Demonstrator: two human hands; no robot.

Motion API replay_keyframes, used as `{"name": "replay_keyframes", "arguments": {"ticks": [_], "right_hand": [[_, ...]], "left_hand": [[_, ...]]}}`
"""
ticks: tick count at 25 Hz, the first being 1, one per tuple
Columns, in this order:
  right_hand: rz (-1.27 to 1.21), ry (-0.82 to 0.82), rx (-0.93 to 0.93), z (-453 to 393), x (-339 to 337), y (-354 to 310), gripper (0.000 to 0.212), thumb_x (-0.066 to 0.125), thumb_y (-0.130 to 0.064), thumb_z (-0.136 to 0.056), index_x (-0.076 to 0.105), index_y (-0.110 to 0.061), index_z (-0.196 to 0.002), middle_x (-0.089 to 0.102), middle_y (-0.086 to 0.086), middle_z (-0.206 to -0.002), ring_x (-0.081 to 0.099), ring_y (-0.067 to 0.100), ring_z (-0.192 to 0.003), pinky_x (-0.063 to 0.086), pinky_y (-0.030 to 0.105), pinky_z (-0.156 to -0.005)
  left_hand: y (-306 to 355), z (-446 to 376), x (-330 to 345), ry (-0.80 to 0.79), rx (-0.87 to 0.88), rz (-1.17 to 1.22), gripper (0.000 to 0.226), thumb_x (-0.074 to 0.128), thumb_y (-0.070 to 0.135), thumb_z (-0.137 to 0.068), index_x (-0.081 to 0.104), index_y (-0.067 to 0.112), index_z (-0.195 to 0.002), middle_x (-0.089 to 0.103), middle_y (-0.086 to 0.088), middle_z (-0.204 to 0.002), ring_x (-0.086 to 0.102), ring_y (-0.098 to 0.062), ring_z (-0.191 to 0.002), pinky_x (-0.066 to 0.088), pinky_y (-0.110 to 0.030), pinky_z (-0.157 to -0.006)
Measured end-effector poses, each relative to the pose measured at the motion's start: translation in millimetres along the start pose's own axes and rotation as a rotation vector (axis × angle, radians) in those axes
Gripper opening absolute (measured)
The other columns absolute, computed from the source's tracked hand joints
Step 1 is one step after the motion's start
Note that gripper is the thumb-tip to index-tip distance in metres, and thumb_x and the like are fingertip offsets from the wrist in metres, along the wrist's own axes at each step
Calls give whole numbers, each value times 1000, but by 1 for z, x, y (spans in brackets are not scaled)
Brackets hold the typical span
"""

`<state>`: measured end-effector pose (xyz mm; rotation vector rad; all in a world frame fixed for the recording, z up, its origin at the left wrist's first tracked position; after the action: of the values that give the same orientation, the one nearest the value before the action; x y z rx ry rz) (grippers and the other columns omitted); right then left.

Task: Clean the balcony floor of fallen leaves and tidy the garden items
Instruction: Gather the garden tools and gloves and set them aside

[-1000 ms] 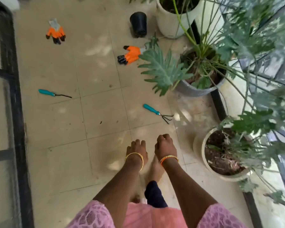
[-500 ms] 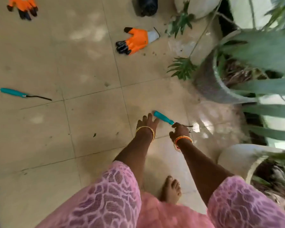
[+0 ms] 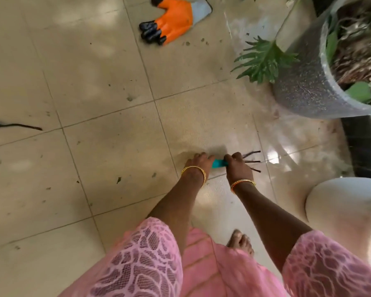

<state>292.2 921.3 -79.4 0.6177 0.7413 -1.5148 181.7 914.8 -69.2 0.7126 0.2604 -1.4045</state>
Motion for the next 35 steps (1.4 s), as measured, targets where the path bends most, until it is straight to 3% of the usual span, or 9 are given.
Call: {"name": "replay_keyframes", "arguments": {"ticks": [8, 12, 15, 18, 21, 25, 27, 30, 35], "right_hand": [[-252, 50, 76, 139, -72, -38, 35, 51, 4, -88, 55, -8, -120, 46, 15, -121, 61, 32, -91, 53, 35, -81], [-674, 177, 432, 219, -100, -29, 42, 52, 5, -83, 58, -24, -113, 40, 5, -127, 56, 29, -101, 46, 29, -92], [-835, 293, 750, 277, -102, -21, 32, 56, -15, -82, 45, -35, -105, 41, -6, -119, 62, 28, -87, 51, 45, -86], [-1434, 471, 1158, 330, -85, -8, 11, 55, -18, -89, 52, -16, -99, 60, 9, -104, 66, 28, -88, 56, 43, -79], [-2083, 553, 1360, 370, -63, -2, 12, 54, -13, -94, 56, -2, -96, 63, 15, -87, 65, 27, -75, 56, 34, -62], [-2420, 367, 1460, 413, -23, 22, 6, 59, -8, -90, 58, -3, -91, 63, 13, -89, 60, 20, -69, 54, 27, -59], [-2564, 352, 1485, 440, -2, 39, 6, 59, -7, -90, 59, -6, -84, 61, 12, -96, 58, 19, -70, 54, 24, -51], [-2719, 411, 1488, 485, 22, 66, 9, 60, -9, -90, 59, -9, -80, 60, 6, -87, 57, 15, -71, 53, 21, -57], [-2914, 602, 1418, 576, 77, 125, 11, 61, -8, -89, 61, -14, -80, 60, 6, -85, 57, 14, -73, 51, 23, -65]], "left_hand": [[19, 147, -42, -108, 11, 41, 43, 44, 26, -100, 33, 10, -137, 43, -13, -133, 49, -28, -118, 43, -39, -94], [41, 220, -62, -132, 13, 144, 35, 43, 24, -100, 37, 9, -131, 42, -12, -130, 52, -29, -115, 44, -40, -94], [60, 267, -75, -92, 33, 124, 35, 39, 30, -101, 41, 8, -128, 46, -12, -128, 51, -30, -114, 41, -39, -92], [79, 301, -63, -171, 12, 157, 35, 37, 33, -101, 45, 8, -125, 52, -13, -124, 52, -30, -112, 40, -38, -91], [106, 326, -44, -301, 13, 183, 36, 36, 34, -102, 44, 10, -126, 54, -17, -125, 54, -31, -111, 42, -39, -94], [153, 350, -26, -421, 90, -29, 38, 31, 30, -104, 40, 11, -136, 40, -18, -140, 39, -32, -131, 24, -32, -98], [181, 352, 0, -452, 182, -102, 35, 35, 30, -103, 44, 13, -132, 52, -20, -126, 50, -34, -120, 37, -33, -97], [217, 364, 45, -451, 319, -296, 32, 44, 30, -99, 51, 13, -125, 61, -15, -113, 58, -29, -101, 43, -29, -83], [296, 408, 133, -395, 494, -587, 32, 54, 29, -94, 54, 13, -121, 61, -12, -112, 58, -29, -100, 42, -30, -81]]}}
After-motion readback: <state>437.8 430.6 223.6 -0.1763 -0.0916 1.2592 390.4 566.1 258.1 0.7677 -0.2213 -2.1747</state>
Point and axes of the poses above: each hand's wrist, its own z-axis away from the middle knuckle, its own x-axis out of the palm, y = z × x, the point moved 8 cm from there along -z, towards the middle knuckle
